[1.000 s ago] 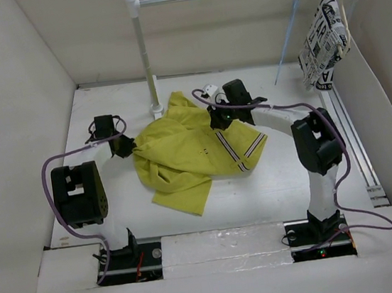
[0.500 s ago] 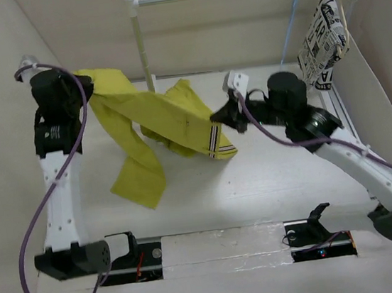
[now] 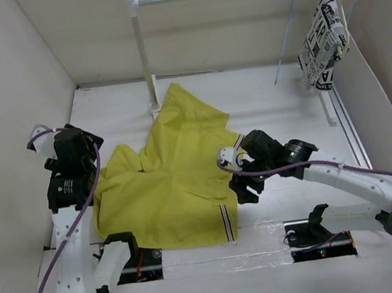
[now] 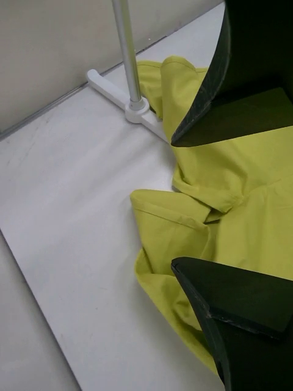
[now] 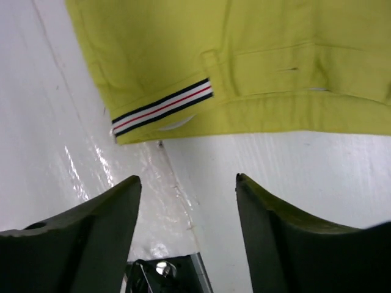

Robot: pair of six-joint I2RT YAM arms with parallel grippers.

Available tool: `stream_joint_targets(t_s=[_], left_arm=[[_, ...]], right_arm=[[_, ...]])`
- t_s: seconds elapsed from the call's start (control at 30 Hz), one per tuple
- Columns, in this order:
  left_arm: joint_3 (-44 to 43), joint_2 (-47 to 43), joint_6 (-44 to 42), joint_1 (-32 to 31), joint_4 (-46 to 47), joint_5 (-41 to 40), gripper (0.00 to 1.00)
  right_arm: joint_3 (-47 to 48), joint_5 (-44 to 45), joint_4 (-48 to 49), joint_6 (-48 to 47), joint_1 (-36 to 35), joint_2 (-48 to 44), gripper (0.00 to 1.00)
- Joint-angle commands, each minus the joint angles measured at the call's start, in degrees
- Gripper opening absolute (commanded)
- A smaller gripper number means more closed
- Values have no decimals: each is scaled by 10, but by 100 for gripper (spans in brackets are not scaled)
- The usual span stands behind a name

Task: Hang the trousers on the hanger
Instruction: Flatten out the trousers at the center of the board.

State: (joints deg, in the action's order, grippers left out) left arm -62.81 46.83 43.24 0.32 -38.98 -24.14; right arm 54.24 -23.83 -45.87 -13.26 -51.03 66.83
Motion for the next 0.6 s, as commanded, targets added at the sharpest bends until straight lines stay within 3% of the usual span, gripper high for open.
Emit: stream_joint_targets(t_s=[0.0, 0.1, 0.13, 0.33, 0.5, 0.57], left_arm=[[-44, 5, -46, -8, 49, -24, 69], [-17, 34, -108, -14, 128, 64, 70], [7, 59, -129, -14, 150, 136, 70], [46, 226, -150, -14, 263, 311, 72], [20, 385, -135, -19, 339, 404, 87], [8, 421, -134, -19, 345, 432, 88]], right_arm=[[41, 69, 23, 42, 46, -23, 70], [23, 105, 87, 74, 104, -5, 74], [17, 107, 110, 82, 121, 5, 74], [-46, 92, 324, 189, 238, 101, 81], [-46, 120, 426, 303, 241, 217, 85], [-51, 120, 440, 334, 241, 225, 85]])
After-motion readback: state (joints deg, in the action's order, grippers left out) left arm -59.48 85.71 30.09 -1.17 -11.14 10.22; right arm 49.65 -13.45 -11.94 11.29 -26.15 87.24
